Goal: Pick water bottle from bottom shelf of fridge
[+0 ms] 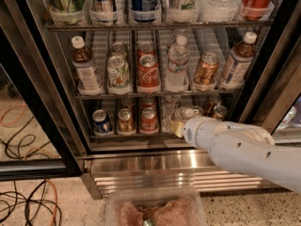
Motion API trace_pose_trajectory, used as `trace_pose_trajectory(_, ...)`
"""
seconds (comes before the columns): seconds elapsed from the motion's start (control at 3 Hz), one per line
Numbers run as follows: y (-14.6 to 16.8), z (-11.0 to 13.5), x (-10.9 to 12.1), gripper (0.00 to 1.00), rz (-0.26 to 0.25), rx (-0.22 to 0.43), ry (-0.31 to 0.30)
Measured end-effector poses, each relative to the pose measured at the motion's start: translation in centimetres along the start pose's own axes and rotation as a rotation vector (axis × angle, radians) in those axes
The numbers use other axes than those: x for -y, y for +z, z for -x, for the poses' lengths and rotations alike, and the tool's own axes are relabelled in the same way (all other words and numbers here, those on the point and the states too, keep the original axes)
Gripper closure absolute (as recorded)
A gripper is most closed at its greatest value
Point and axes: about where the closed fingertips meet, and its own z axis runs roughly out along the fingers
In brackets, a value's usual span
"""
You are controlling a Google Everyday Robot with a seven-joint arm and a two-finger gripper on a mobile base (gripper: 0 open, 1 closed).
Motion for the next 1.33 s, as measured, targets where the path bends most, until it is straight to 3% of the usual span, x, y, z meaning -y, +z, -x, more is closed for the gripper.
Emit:
trace_pose_trajectory(0.67, -2.5, -4.7, -6.4, 1.0, 0.073, -0.192, 0.137)
trace_pose_trajectory(1.0, -4.4, -6.0, -8.6, 1.0, 0.106, -0.254, 0.178)
trace_pose_trajectory(1.33, -4.6, -6.0, -8.9, 1.0, 0.114, -0.257, 0.2)
